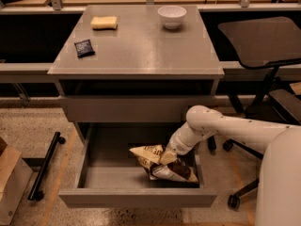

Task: Place brown chip bag into middle drawer

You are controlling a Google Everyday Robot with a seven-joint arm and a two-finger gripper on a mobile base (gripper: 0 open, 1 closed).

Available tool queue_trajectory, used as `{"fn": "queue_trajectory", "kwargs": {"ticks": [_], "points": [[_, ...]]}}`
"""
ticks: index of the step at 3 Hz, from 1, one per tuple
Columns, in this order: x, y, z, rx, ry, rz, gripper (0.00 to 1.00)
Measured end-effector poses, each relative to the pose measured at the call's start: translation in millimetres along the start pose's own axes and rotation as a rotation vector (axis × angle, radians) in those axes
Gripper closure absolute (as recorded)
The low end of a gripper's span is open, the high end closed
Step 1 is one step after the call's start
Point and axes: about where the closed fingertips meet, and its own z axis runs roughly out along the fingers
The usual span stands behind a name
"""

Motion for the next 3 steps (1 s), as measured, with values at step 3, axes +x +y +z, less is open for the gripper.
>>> {"fn": "queue_trajectory", "kwargs": {"ticks": [3], "points": [[-0.4, 6.3, 9.4, -0.030, -0.044, 0.053, 0.00]]}}
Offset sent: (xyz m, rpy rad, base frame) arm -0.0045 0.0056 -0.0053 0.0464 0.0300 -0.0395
